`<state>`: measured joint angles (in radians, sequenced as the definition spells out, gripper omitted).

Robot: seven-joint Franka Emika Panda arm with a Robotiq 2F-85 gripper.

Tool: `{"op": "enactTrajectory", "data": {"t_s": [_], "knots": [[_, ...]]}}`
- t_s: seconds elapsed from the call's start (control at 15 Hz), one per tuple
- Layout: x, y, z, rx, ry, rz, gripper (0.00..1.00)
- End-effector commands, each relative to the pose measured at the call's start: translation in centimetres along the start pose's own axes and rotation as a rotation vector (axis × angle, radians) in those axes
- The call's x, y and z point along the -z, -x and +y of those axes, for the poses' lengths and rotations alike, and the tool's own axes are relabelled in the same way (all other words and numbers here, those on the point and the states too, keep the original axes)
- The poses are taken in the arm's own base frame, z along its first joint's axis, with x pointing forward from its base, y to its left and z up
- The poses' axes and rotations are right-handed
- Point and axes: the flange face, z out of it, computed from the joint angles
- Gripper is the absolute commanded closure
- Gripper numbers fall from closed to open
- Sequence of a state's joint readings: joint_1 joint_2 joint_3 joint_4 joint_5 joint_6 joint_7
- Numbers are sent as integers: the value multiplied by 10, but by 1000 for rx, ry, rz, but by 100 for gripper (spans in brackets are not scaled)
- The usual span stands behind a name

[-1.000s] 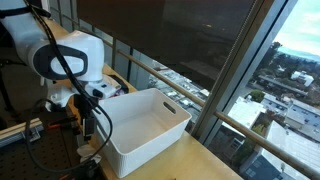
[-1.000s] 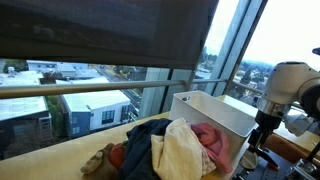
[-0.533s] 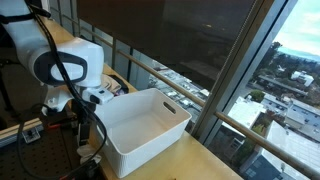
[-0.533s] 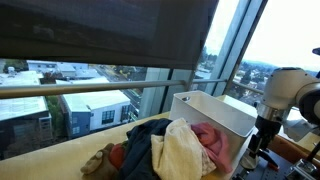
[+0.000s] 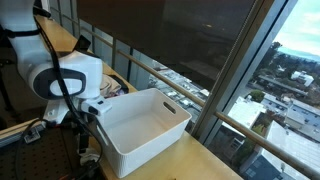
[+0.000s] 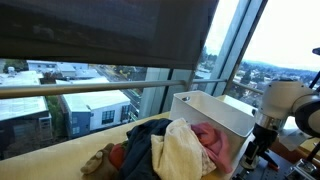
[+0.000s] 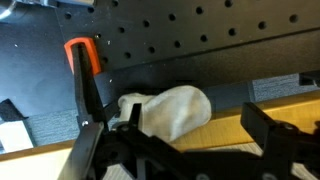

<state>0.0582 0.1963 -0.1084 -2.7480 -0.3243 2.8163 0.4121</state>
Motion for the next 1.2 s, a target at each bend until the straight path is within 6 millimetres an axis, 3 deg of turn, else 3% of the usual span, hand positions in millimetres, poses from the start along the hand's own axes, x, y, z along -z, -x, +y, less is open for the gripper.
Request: {"op": "enactTrajectory", "data": {"t_s": [0.0, 0.2, 0.53, 0.6, 0.67, 0.93, 1.07, 1.13], "knots": [[-14, -4, 18, -5, -4, 52, 0], [-28, -2, 31, 1, -8, 74, 0], [-47, 11, 36, 26, -29, 88, 0], [-49, 14, 36, 29, -32, 92, 8], [-50, 18, 37, 31, -36, 96, 26], [-47, 33, 40, 27, -57, 133, 55], [-33, 55, 37, 23, -76, 150, 70], [-35, 53, 38, 25, -78, 158, 79]]}}
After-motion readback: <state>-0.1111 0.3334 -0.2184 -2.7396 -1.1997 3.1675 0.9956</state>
